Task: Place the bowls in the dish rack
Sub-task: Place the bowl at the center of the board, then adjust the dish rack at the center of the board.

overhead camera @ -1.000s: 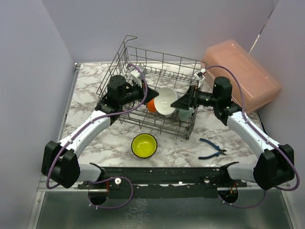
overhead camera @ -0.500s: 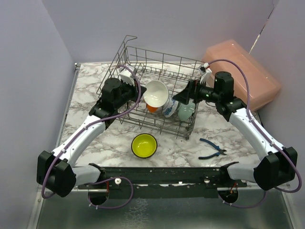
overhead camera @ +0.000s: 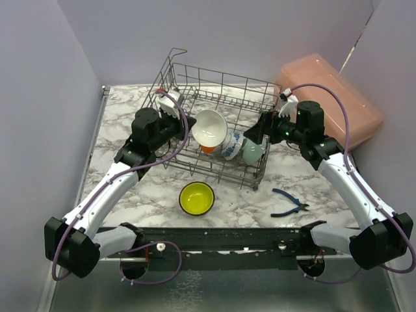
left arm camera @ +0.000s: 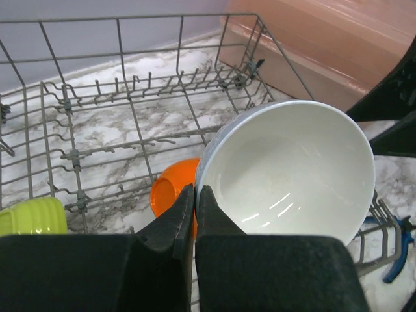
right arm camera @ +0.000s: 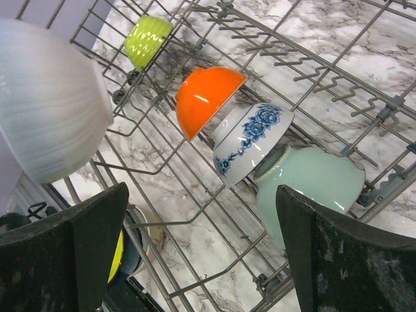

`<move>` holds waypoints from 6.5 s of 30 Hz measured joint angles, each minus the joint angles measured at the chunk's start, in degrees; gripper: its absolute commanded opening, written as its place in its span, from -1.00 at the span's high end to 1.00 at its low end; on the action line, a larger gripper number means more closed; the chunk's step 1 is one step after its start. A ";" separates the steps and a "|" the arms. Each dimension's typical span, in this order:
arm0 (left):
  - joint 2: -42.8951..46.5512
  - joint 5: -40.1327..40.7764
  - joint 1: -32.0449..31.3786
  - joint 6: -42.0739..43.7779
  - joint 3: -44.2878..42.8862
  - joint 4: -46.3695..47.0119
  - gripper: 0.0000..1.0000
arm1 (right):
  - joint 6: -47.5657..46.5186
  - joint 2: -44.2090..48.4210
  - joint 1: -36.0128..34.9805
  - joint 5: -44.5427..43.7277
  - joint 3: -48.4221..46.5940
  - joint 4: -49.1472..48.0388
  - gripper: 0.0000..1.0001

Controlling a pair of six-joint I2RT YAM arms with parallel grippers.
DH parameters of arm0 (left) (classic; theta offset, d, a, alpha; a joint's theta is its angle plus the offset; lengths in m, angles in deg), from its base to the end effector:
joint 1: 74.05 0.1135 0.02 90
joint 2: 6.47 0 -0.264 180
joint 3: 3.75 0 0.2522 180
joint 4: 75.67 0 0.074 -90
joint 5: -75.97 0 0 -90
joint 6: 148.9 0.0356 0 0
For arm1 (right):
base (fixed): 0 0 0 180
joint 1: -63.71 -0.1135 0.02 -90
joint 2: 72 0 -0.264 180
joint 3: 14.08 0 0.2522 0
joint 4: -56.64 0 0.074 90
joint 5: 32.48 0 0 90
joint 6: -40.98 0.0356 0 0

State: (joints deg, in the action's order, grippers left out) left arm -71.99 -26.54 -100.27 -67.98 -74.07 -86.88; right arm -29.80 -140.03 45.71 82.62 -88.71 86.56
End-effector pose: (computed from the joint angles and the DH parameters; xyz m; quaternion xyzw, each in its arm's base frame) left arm 0.2388 -0.1262 0.3627 0.1822 0.7220 -0.2783 0.6067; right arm 0.2515 0.0976 0.3453 -0.1107 0.8167 0.3432 0.4505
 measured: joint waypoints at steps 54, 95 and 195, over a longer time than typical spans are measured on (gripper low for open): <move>17.40 -4.96 0.00 -3.02 -0.94 -49.88 -0.59 | 1.95 4.55 0.00 -17.66 10.95 6.60 -0.59; -50.97 -1.42 -17.53 19.67 -45.29 -19.34 -0.47 | 6.71 19.34 0.37 -10.36 20.09 11.23 -0.35; -56.11 -11.13 -16.65 49.62 -44.22 -10.82 -0.12 | 9.07 9.57 14.38 1.05 22.25 -2.91 0.88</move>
State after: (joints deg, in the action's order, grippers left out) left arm -128.09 -37.67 -116.92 -18.36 -118.29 -97.70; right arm -20.73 -130.46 60.09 83.67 -66.46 83.66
